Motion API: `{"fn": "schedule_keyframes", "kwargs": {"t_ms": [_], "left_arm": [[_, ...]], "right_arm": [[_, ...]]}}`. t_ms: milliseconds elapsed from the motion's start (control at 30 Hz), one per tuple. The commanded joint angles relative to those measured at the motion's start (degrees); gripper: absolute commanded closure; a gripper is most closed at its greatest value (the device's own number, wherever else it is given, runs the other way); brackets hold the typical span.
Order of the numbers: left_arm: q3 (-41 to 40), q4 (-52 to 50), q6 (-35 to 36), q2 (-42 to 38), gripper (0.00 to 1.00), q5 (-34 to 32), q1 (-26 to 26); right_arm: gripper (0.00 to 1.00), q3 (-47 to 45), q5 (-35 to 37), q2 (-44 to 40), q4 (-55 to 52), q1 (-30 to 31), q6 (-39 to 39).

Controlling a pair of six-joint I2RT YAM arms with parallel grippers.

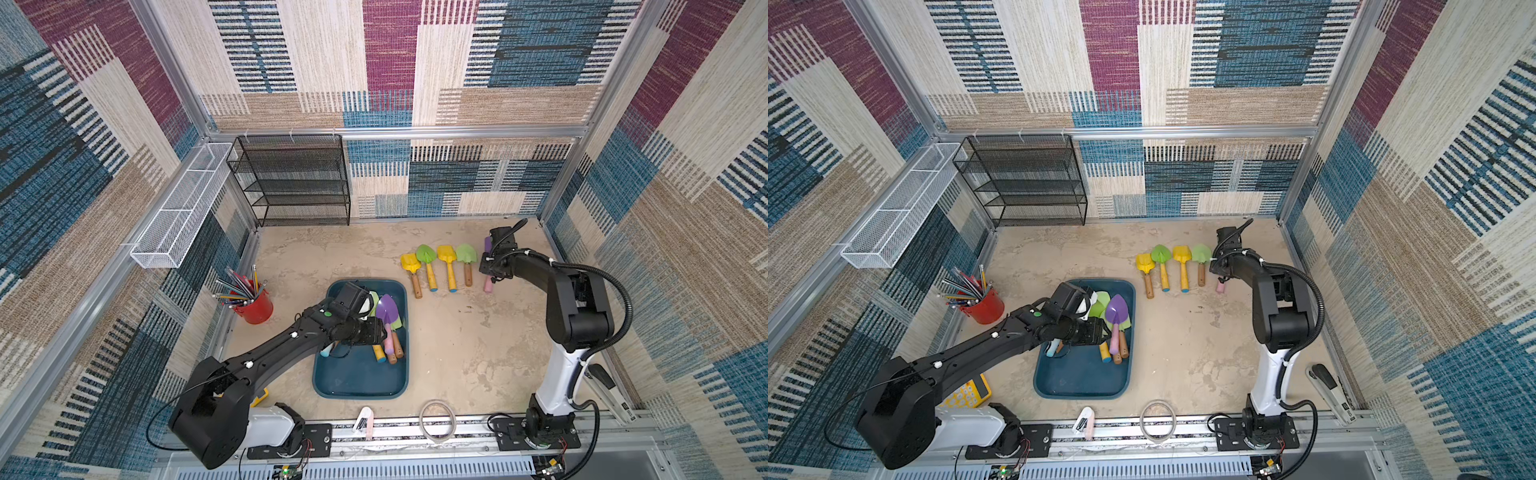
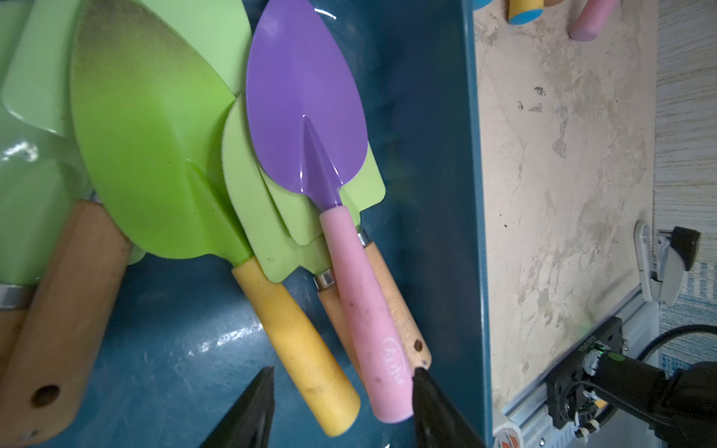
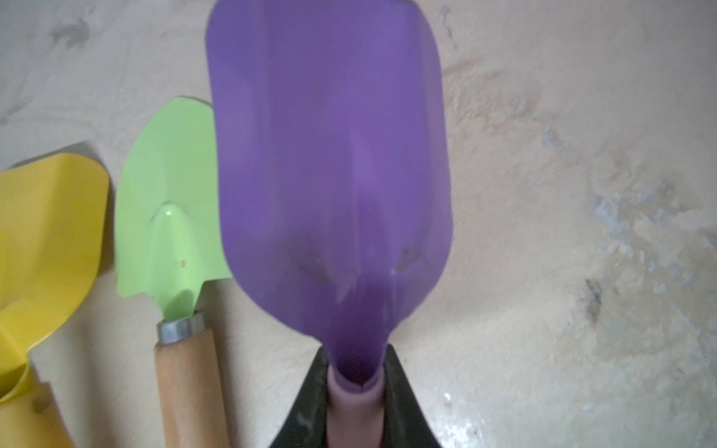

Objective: Take the shovel out of the storage box
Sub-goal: Place the shovel at the center of the board.

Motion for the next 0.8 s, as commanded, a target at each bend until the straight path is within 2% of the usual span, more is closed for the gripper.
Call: {"fn": "schedule_keyframes", "kwargs": {"t_ms": [0,400,633,767], "left_arm": [[-0.3,-0.9,1.3,-0.6,0.4,-1.1,-0.1],[-1.0,-1.7,0.5,-1.9,0.4,-0.8,-0.1],[-0.3,-2.7,0.7,-1.7,0.4,-1.5,0.0],[1.0,-3.8,1.1,-1.0,0.4,-1.7,-0.1]], "right_arm": [[0.8,1.3,-1.2,1.7,2.3,0.0,-0.1],[0.78,6.0,-0.1,7.8,1.7,0.0,-0.7],[0.66,5.3,-1.2,7.1,2.4,-0.2,-0.6],[0.64,4.6,-1.4,5.4,2.9,-0.1,-0.7]]}}
